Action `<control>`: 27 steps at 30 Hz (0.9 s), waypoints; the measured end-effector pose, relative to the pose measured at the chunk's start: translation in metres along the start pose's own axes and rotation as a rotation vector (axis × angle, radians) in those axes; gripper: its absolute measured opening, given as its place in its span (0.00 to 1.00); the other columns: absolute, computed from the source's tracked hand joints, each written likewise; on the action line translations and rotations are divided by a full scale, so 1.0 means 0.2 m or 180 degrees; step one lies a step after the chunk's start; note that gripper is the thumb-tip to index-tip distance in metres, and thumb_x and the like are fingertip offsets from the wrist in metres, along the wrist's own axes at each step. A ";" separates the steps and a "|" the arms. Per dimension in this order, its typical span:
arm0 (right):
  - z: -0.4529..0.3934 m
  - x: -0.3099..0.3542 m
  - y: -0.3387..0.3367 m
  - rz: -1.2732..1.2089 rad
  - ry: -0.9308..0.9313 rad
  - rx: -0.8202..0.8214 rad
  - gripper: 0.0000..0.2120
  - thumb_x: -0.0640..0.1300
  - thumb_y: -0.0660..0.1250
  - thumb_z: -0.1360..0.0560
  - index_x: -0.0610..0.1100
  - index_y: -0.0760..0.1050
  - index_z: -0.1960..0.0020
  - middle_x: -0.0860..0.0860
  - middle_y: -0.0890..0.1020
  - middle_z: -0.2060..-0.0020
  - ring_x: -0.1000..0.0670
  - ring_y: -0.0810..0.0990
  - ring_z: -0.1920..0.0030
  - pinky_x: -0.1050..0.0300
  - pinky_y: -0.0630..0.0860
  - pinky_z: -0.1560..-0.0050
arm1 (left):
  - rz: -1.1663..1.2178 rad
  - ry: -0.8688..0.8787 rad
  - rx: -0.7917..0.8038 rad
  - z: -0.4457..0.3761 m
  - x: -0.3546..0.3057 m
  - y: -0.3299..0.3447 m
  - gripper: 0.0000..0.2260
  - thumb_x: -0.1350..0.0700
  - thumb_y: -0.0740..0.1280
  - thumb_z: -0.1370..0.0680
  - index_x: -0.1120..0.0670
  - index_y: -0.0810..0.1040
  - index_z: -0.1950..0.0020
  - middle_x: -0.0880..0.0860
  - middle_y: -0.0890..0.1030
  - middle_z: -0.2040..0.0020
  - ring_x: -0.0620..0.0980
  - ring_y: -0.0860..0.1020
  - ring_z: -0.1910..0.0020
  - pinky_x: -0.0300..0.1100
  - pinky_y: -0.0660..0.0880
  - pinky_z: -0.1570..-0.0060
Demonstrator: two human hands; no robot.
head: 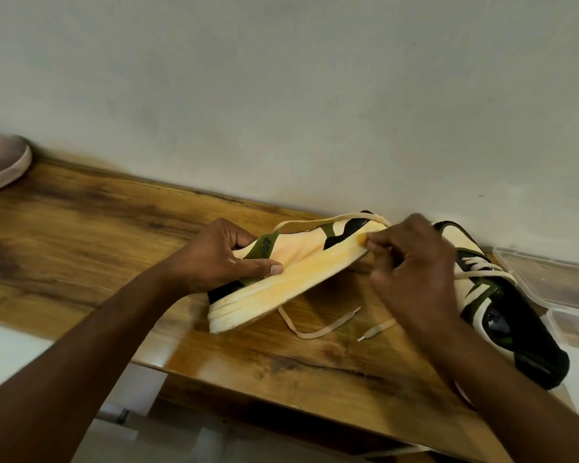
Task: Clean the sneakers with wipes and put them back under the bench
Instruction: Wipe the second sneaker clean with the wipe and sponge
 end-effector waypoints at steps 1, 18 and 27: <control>-0.04 -0.08 -0.04 -0.0062 0.0270 -0.0146 0.11 0.31 0.76 0.29 0.45 0.86 0.52 0.50 0.82 0.58 0.56 0.79 0.60 0.60 0.78 0.57 | -0.0005 0.0007 0.0009 0.00 0.00 0.00 0.04 0.54 0.79 0.28 0.52 0.87 0.62 0.49 0.87 0.63 0.41 0.82 0.67 0.33 0.72 0.70; -0.04 -0.05 -0.01 -0.0257 0.0114 -0.0176 0.11 0.31 0.75 0.28 0.43 0.86 0.50 0.49 0.82 0.57 0.55 0.81 0.57 0.59 0.80 0.55 | -0.0023 -0.0005 0.0034 -0.01 -0.01 0.00 0.14 0.58 0.79 0.26 0.45 0.85 0.69 0.45 0.85 0.68 0.37 0.80 0.70 0.30 0.70 0.71; 0.02 0.02 0.01 -0.0133 0.0073 0.0131 0.09 0.33 0.77 0.29 0.43 0.86 0.52 0.52 0.79 0.59 0.57 0.77 0.62 0.66 0.74 0.63 | -0.0643 -0.0065 0.0062 0.03 -0.05 -0.08 0.18 0.41 0.80 0.37 0.53 0.90 0.56 0.51 0.88 0.60 0.55 0.85 0.61 0.50 0.77 0.65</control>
Point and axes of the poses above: each hand's wrist, its own z-axis away from the middle knuckle, its own y-axis out of the palm, x = y × z, the point moved 8 cm from there along -z, towards the middle knuckle
